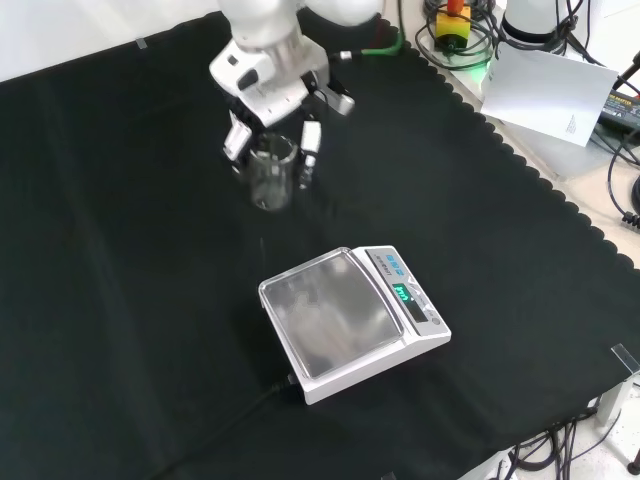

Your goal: Put the beaker on the electronic balance.

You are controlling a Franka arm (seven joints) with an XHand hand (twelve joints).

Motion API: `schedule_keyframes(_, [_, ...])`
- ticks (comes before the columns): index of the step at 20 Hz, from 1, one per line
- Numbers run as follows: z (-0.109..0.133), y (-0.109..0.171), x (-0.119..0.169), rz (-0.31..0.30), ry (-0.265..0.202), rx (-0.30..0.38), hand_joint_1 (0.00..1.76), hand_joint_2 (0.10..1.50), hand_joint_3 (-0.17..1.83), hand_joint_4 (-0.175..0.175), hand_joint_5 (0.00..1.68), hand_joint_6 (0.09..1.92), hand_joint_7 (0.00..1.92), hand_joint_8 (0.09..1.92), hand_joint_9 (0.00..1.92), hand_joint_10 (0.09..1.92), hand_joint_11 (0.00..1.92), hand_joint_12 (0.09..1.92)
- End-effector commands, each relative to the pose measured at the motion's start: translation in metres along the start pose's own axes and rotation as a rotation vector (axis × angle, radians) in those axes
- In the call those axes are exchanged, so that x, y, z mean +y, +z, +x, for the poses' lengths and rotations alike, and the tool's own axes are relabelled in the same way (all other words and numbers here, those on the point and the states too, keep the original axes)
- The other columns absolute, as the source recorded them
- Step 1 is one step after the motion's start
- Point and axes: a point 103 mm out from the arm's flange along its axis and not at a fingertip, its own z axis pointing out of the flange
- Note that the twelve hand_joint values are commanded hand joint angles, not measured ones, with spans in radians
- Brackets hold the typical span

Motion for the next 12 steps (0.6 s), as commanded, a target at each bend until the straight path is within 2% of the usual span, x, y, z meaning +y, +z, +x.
schedule_keyframes(1, [0.103,0.009,0.009,0.042,-0.161,-0.032,1.22,1.12,0.15,-0.175,0.80,1.27,0.84,1.30,1.23,1.11,1.33,0.98])
schedule_keyframes(6, [0.140,0.020,0.017,0.064,-0.226,-0.045,1.22,1.12,0.15,-0.175,0.81,1.27,0.85,1.30,1.23,1.11,1.32,0.98])
schedule_keyframes(9, [0.150,0.031,0.024,0.089,-0.245,-0.053,1.22,1.12,0.15,-0.175,0.81,1.27,0.85,1.29,1.24,1.11,1.32,0.98])
schedule_keyframes(12, [0.152,0.043,0.032,0.119,-0.244,-0.052,1.22,1.12,0.14,-0.175,0.81,1.27,0.85,1.29,1.24,1.11,1.32,0.98])
